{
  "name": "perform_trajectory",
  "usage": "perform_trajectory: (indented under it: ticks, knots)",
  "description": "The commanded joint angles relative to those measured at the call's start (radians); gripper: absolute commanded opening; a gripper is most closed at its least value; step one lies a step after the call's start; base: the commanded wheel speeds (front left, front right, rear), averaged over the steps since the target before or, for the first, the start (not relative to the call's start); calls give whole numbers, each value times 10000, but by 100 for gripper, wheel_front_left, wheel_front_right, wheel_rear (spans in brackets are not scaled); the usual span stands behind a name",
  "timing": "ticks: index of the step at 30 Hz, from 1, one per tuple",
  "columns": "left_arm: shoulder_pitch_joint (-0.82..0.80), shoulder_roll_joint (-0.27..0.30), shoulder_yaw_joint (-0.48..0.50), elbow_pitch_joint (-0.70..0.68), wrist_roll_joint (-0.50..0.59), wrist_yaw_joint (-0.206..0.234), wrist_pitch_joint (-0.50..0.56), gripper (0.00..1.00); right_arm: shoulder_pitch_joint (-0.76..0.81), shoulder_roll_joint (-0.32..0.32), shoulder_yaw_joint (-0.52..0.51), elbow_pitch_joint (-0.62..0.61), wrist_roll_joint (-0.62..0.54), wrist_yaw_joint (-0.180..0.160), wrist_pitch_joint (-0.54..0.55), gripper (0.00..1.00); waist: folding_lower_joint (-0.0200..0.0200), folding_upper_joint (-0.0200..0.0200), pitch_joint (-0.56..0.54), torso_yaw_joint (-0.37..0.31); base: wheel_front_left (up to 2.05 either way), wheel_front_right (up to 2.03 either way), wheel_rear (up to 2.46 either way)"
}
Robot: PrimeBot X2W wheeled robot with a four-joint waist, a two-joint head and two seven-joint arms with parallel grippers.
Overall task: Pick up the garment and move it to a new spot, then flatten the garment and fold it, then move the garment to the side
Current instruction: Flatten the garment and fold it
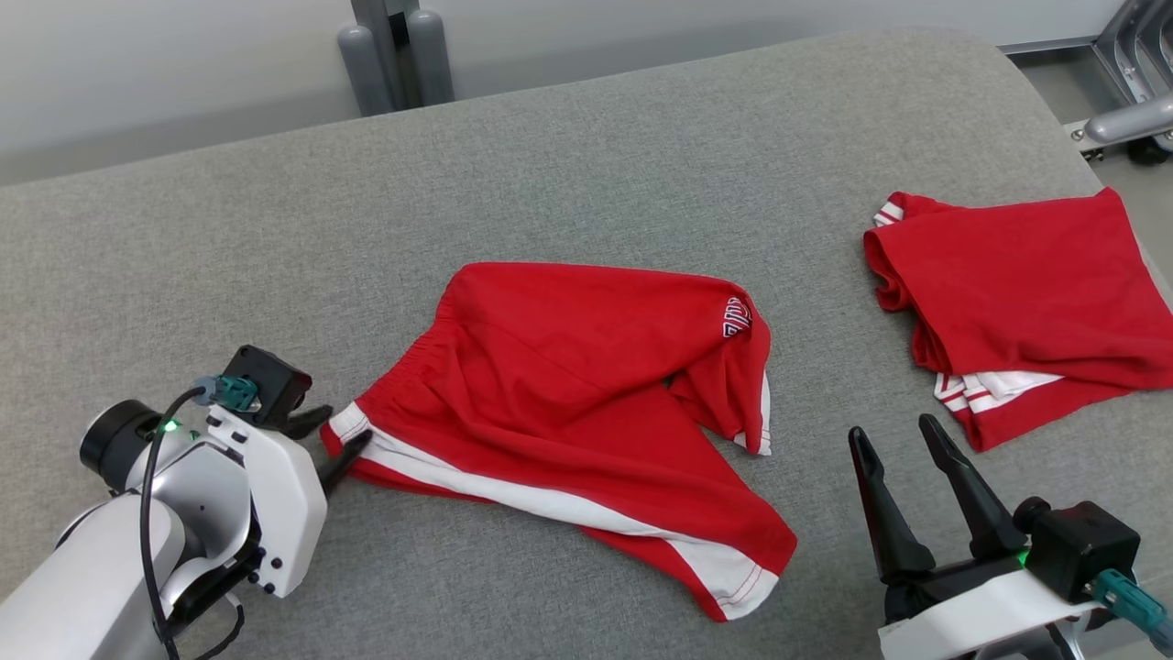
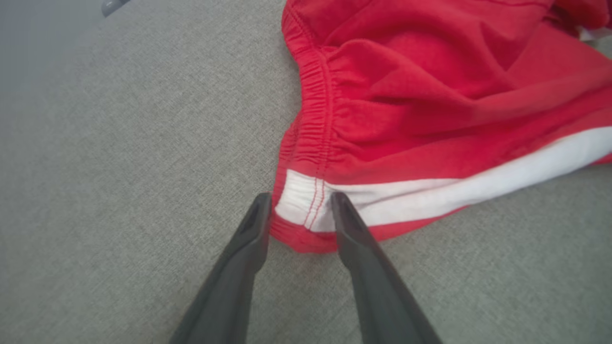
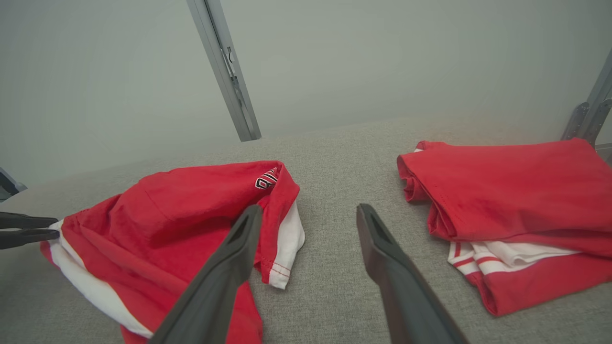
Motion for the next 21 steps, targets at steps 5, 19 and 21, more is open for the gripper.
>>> perform_trajectory:
  ticks: [5,19,21]
  knots:
    - [-308,198,-328,46,-288,-77,-21,0,-146,-31,54,110,93,19,-106,100,0,-1,56,36,0,0,0]
    - [-703,578,-853,-204,-611,-67,-285,0,1360,-362,835,295,845,19,1009,100,0,-1,232,158,0,0,0]
    - [-758,604,-860,-259,-609,-68,-318,0,1623,-423,1006,333,1049,13,1093,100,0,-1,283,163,0,0,0]
